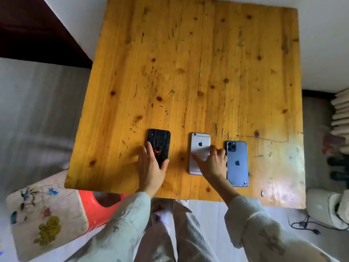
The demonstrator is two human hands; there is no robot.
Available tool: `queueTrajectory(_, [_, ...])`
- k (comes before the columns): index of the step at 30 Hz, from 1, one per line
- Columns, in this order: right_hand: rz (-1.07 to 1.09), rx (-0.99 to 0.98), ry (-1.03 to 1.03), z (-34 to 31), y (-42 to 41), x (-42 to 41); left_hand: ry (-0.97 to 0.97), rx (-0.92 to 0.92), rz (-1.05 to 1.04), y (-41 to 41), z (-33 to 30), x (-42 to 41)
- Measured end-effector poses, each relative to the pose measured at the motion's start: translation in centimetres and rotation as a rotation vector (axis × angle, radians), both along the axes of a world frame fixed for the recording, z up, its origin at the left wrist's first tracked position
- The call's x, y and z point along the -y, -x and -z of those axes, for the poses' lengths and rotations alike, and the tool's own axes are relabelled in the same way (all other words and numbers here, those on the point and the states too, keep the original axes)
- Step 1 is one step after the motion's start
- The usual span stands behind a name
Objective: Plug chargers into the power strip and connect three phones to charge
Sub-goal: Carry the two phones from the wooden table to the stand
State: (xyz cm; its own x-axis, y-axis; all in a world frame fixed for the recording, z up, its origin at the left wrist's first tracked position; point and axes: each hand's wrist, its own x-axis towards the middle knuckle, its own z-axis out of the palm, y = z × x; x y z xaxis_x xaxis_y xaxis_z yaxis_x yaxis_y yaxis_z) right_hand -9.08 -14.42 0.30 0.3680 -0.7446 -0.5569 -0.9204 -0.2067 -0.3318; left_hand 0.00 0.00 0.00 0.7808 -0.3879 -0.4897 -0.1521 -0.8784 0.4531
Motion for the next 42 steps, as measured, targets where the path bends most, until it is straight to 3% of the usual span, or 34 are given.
queueTrajectory(4, [-0.044,-0.124,0.087,0.7,-1.9,-0.2,-0.147,0.135,-0.057,-0.5,0.6,1.4])
queueTrajectory(13, [0.092,-0.081,-0.033,1.2,-2.8,0.6,-0.169,-0.012,-0.150,-3.2,0.7,2.4])
queueTrajectory(20, [0.212,0.114,-0.152,0.6,-0.9,2.1,0.123,-0.312,-0.330,-4.4,0.5,0.3])
queueTrajectory(24, [0.462,0.228,-0.379,-0.5,0.0,1.5,0.222,-0.426,-0.397,-3.7,-0.7,-0.9])
queueTrajectory(30, [0.577,0.445,-0.515,-4.8,4.1,-0.7,0.385,-0.618,-0.520,-1.5,-3.1,-3.3])
queueTrajectory(36, [0.774,0.695,-0.514,-10.7,13.6,-5.7,0.497,-0.757,-0.354,3.6,-6.6,-3.0])
queueTrajectory(42, [1.079,0.835,-0.294,-14.8,27.6,-11.1,0.499,-0.838,0.008,13.8,-10.4,0.2])
